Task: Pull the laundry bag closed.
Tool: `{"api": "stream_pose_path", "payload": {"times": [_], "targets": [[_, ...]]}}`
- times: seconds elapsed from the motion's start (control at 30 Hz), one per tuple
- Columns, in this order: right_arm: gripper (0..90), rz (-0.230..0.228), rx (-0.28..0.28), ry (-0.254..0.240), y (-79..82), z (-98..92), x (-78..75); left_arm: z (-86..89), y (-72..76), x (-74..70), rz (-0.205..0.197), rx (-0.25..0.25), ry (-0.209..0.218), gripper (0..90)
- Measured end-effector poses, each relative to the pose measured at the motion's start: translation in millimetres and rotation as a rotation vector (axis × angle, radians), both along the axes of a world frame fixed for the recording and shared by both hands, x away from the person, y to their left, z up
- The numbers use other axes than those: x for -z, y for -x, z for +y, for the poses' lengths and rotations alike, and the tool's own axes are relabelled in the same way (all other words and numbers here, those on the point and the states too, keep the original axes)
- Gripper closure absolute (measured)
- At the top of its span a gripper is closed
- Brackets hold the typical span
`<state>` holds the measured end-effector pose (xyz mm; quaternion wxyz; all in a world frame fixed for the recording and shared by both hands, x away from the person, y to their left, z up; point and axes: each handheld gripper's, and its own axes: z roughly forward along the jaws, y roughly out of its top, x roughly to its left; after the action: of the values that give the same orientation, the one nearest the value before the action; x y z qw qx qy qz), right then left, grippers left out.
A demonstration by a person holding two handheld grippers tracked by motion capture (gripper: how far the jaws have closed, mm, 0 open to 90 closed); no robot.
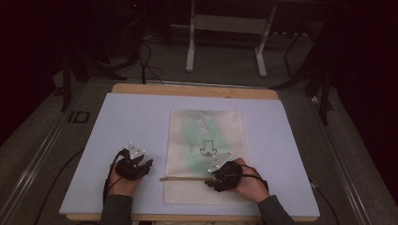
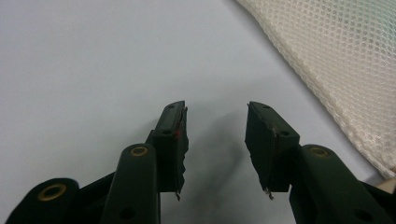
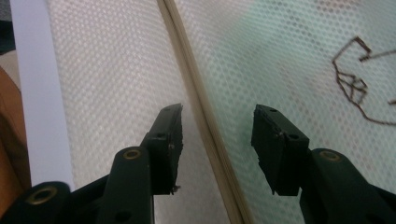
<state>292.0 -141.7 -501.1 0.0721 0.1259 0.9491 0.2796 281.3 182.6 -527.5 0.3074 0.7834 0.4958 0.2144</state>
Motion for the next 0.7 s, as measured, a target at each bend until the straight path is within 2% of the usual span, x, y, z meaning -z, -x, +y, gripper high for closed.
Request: {"api": "stream_pose_path", "payload": {"times": [0.7], "targets": [[53.7, 0.039, -0.088, -0.032, -3.5, 51.1, 3.7, 1.2, -0.2, -0.2, 0.002, 0.000, 0.006, 56.8]]}}
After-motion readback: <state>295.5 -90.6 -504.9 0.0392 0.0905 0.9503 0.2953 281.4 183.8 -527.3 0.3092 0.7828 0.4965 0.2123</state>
